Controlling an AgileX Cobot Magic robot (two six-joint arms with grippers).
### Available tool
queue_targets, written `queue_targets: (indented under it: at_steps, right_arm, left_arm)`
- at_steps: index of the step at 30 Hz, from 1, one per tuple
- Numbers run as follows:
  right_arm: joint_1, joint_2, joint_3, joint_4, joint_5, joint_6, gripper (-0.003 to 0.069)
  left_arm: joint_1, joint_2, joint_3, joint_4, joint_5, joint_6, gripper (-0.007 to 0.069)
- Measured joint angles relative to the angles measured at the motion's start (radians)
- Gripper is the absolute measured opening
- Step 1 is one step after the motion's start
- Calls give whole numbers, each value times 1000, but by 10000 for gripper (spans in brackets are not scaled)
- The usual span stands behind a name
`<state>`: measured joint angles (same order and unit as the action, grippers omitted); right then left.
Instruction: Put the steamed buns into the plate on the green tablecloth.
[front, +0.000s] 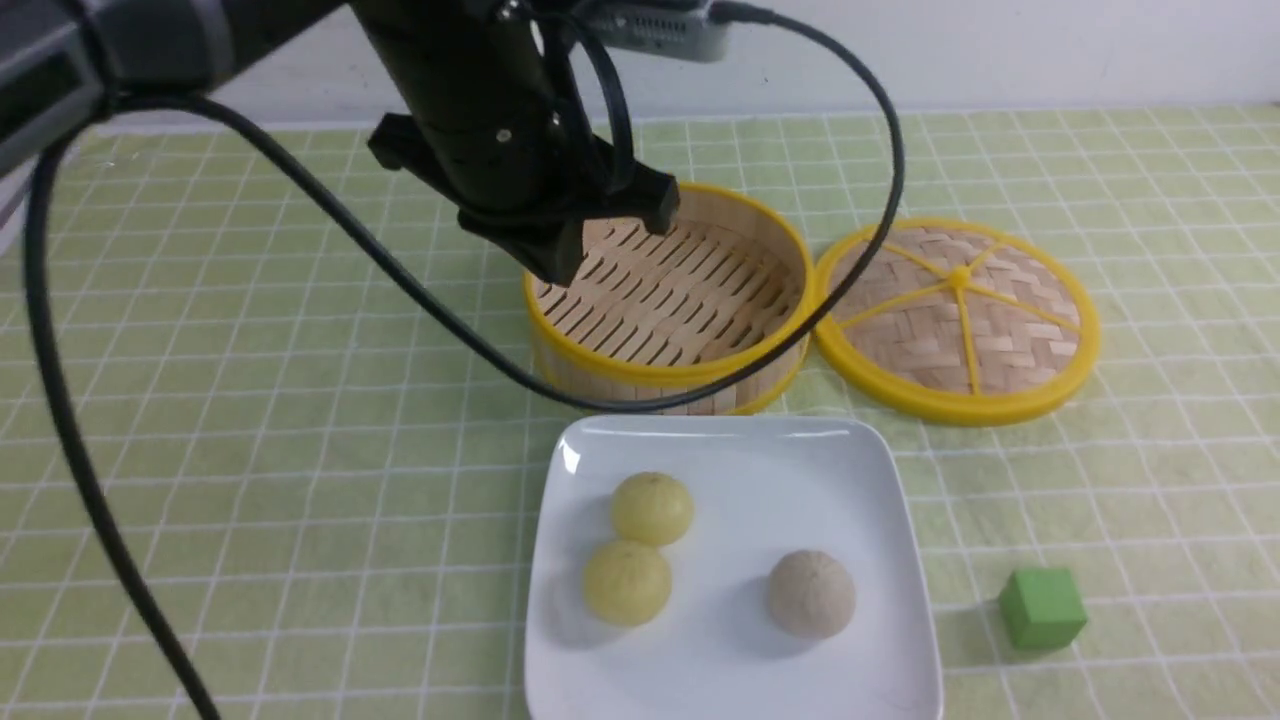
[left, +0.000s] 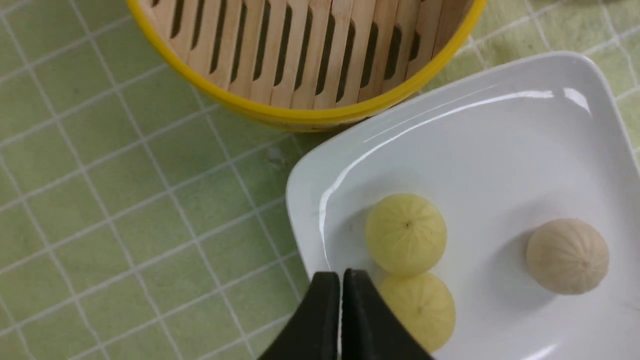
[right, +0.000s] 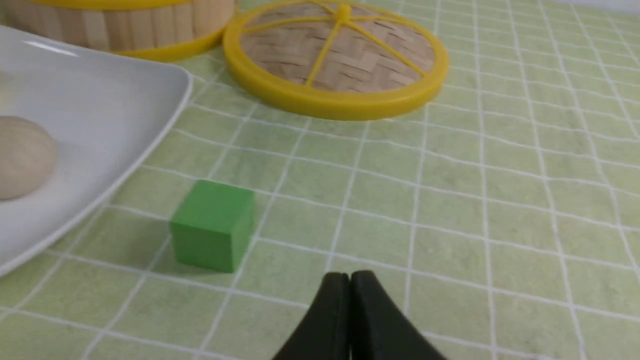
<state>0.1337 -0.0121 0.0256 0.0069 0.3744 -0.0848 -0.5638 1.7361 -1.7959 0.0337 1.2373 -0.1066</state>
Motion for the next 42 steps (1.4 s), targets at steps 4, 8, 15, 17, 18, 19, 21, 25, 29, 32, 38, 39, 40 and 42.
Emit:
queue_targets:
  at_steps: [4,8,15,17,18,19,21,25,29,32,38,39,40,42]
  right_arm:
    - [-74,0,-3,-7,15,0,25]
    - [-82,0,-5,-7,22,0,28]
    - [-85,0,-5,-7,23,-1,30]
    - [-85,0,-5,0,24,-1,31]
    - [-85,0,-5,4,23,-1,32]
    - [-85,0,-5,8,21,-1,34]
    - [-85,0,-5,19,14,0,36]
    - [-85,0,-4,41,7,0,41]
    - [-85,0,-5,52,24,0,47]
    - [-85,0,-5,53,24,2,52]
    - [-85,0,-5,55,23,61,61]
    - [-85,0,-5,55,23,65,62]
    - [-85,0,-5,55,23,68,64]
    - [-85,0,-5,55,23,72,67]
  left_arm:
    - [0,-99,4,15,0,4,34]
    - [0,-177,28,42,0,7,34]
    - [0,-344,137,80,0,8,35]
    - [0,-415,212,82,0,8,37]
    - [0,-442,241,83,0,8,37]
    - [0,-469,271,83,0,8,37]
    - [0,-508,313,83,0,8,37]
    - [0,-613,423,83,0,-7,38]
    - [0,-759,590,83,-6,-43,38]
    - [0,-912,738,84,-73,-58,38]
    - [0,-1176,970,87,-203,-143,38]
    - [0,-1189,992,87,-221,-153,39]
    - [0,-1219,1029,87,-253,-167,39]
    - [0,-1276,1118,87,-347,-197,39]
